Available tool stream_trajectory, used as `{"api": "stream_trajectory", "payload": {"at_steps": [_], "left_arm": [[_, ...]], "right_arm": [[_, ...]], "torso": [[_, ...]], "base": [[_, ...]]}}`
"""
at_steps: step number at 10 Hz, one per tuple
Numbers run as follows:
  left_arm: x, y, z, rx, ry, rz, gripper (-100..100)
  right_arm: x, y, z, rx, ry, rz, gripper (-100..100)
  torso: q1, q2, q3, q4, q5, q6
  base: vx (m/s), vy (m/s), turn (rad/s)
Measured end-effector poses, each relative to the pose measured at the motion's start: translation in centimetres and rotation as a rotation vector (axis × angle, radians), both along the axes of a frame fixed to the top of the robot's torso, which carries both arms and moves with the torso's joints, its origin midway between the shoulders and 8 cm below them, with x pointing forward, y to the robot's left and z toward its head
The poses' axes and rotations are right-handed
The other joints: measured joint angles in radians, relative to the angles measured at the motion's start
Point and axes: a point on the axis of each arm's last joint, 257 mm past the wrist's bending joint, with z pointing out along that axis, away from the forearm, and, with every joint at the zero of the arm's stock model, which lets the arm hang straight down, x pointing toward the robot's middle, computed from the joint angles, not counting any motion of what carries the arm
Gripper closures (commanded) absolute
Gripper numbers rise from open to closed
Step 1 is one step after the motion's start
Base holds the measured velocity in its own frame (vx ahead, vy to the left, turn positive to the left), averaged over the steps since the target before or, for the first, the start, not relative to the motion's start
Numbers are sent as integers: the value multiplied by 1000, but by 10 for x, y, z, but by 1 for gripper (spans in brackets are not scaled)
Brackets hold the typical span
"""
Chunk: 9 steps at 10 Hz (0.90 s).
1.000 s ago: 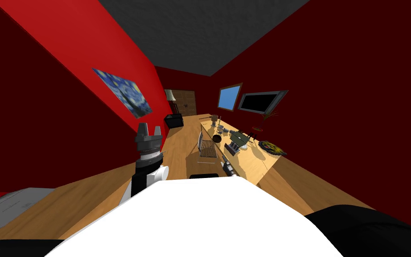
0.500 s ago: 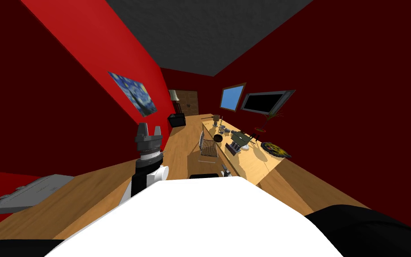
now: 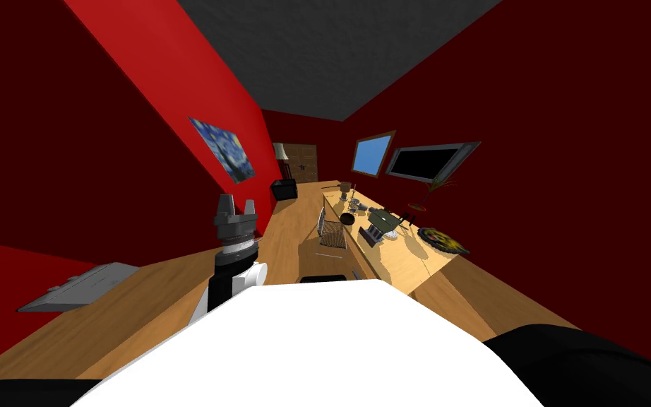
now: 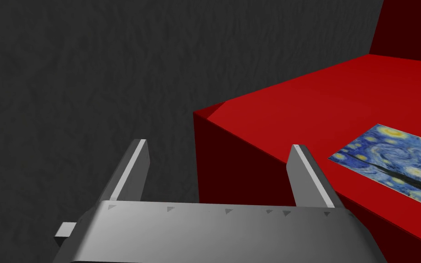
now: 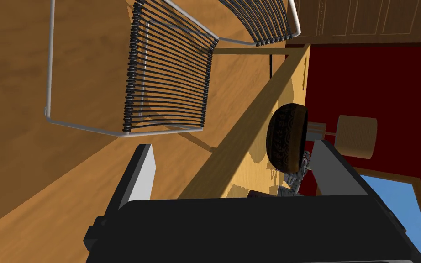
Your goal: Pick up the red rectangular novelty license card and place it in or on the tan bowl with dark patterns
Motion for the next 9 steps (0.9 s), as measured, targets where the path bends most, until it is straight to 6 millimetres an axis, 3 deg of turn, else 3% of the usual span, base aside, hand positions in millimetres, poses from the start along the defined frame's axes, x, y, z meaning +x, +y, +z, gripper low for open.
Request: {"api": "stream_trajectory", "payload": {"at_steps": [5,9], "left_arm": [[0,0,0,0,0,0,0],[0,0,0,0,0,0,0]], "right_arm": [[-55,-11,-39,-26,124,36,-100],[-127,-35,-73,-74,272,87,-100]], "torso": [[0,0,0,0,0,1],[0,1,0,0,0,1]], "base": [[-33,-3,102],[-36,-3,175]]}}
